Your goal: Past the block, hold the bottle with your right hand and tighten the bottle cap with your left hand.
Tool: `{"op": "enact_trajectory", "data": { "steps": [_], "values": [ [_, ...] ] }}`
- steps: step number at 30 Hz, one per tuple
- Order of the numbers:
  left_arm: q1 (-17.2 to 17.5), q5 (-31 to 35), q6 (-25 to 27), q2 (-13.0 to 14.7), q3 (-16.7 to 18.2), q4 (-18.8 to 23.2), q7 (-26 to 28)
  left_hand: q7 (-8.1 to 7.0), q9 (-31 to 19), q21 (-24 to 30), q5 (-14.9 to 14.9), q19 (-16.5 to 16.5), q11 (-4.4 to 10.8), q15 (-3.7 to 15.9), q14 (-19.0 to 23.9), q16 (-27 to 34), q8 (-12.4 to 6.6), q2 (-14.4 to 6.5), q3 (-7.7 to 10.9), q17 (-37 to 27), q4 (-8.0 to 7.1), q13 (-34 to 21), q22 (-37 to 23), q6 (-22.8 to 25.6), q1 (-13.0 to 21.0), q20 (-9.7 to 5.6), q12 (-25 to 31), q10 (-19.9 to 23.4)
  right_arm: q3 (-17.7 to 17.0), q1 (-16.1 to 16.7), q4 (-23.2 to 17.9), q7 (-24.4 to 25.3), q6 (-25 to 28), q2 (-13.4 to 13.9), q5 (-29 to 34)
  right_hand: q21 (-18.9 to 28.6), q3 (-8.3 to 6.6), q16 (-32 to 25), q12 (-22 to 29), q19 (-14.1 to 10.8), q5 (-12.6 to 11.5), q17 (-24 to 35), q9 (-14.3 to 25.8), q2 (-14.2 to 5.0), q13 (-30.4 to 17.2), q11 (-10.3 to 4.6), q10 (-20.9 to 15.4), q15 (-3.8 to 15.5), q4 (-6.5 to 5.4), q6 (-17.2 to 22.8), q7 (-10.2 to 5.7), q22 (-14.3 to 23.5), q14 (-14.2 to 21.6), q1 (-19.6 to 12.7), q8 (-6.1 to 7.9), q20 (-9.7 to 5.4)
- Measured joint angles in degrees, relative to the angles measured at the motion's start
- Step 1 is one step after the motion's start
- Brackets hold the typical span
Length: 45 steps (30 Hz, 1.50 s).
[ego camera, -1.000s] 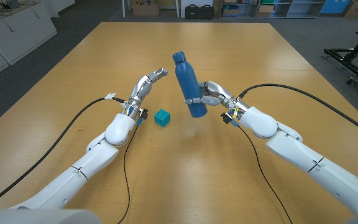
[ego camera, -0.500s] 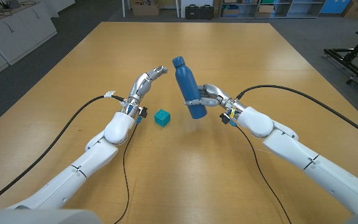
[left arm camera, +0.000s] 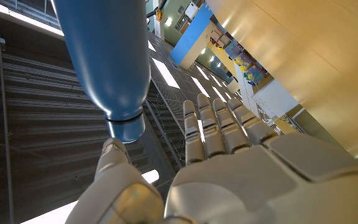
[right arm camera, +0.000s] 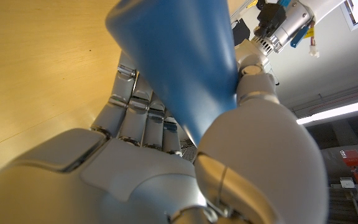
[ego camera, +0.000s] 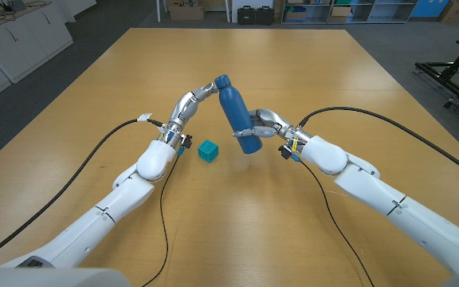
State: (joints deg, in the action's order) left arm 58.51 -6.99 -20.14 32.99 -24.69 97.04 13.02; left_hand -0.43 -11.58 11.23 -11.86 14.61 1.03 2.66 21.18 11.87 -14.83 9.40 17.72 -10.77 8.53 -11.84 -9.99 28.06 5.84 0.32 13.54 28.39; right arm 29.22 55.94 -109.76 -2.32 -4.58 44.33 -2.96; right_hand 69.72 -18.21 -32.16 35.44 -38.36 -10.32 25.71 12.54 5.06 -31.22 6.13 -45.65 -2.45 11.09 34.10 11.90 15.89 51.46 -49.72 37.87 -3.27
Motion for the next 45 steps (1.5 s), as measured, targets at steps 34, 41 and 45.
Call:
{"op": "enact_trajectory", "data": {
  "steps": [34,41,45],
  "values": [
    [-1.50,-0.59,1.72,-1.34,-0.69,-1.71,-0.07,-0.31,0.00,0.00,0.00,0.19,0.30,0.00,0.62,0.00,0.00,-0.74,-0.05,0.00,0.26,0.00,0.00,0.32,0.76,0.19,0.00,0.30,-2.26,2.82,-3.59,-1.19,-6.39,2.14,-0.77,1.27,0.00,0.17,-0.51,0.39,0.01,0.51,0.00,-0.04,-0.29,0.09,-0.23,-0.02,0.00,0.00,0.00,-0.75,0.17,0.04,-0.09,0.02],
    [-0.20,-0.83,0.81,-1.26,-0.41,-1.21,0.57,-0.30,0.00,0.00,0.00,0.19,0.30,0.00,0.62,0.00,0.00,-0.74,-0.05,0.00,0.26,0.00,0.00,0.31,0.76,0.19,0.00,0.30,-2.39,2.53,-1.65,-0.52,-5.10,1.26,-1.26,1.49,0.00,0.22,-0.62,0.48,0.01,0.61,0.00,-0.09,-0.46,0.09,-0.23,-0.02,0.00,0.00,0.00,-1.00,0.17,0.09,-0.30,0.12],
    [0.50,-0.84,0.32,-1.09,-0.14,-0.79,0.96,-0.30,0.00,0.00,0.00,0.19,0.30,0.00,0.62,0.00,0.00,-0.74,-0.05,0.00,0.26,0.00,0.00,0.31,0.76,0.19,0.00,0.30,-2.20,1.81,-0.09,-0.48,-4.33,0.63,-1.60,1.71,0.00,0.22,-0.67,0.48,0.01,0.72,0.00,-0.10,-0.51,0.09,-0.23,-0.02,0.00,0.00,0.00,-1.06,0.17,0.10,-0.34,0.12]
  ]
}}
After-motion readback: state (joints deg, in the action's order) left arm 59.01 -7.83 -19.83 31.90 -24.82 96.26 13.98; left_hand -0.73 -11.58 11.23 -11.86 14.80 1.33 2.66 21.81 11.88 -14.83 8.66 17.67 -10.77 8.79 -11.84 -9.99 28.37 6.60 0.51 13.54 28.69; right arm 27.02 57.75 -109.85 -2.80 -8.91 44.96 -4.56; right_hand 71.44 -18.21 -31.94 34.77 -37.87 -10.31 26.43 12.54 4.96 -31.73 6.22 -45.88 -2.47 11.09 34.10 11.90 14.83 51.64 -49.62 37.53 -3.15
